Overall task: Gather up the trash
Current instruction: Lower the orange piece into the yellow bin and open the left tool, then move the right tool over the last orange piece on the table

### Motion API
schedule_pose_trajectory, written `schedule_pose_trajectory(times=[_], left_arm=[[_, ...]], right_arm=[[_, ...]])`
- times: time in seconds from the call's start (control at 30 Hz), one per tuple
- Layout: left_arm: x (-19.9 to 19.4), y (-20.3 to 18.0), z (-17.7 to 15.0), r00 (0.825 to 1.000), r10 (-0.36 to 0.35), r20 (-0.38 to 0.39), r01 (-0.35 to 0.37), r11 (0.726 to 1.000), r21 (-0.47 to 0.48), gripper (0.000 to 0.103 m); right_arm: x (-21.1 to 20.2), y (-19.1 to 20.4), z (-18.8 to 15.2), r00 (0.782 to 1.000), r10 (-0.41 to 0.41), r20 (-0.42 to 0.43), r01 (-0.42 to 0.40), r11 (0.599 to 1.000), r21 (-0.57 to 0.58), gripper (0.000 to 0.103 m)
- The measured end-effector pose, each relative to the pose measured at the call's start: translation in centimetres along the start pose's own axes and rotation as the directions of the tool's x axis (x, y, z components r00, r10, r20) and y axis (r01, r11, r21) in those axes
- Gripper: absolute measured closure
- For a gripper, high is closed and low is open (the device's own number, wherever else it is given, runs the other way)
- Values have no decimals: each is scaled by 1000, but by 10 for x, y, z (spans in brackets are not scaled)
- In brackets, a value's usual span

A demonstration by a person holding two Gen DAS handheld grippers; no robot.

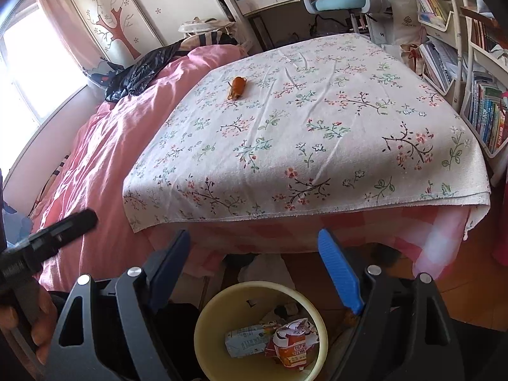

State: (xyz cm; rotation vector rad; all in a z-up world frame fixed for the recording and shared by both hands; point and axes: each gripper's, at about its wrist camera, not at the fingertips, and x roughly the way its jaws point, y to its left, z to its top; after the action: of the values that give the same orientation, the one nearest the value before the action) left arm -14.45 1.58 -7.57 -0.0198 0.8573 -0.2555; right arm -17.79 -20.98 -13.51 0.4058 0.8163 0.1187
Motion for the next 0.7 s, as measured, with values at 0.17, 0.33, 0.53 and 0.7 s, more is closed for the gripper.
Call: schedule_pose_trajectory(times=[0.17,0.33,0.53,0.7], left_arm=[[-8,33,42,995,69,69,-66,997,-39,8],[-4,81,58,986,147,73,-132,976,-174,7],[1,111,52,990,138,31,-122,944,-308,8],[4,102,50,990,138,27,-126,955,-267,7]], right_arm=[[8,10,-2,1000,-4,-19,4,999,-38,23],[16,22,-5,999,-12,-37,9,995,-102,24],[27,38,-10,998,-22,-61,10,983,-181,23],[29,49,-14,998,-29,-64,13,972,-237,23]])
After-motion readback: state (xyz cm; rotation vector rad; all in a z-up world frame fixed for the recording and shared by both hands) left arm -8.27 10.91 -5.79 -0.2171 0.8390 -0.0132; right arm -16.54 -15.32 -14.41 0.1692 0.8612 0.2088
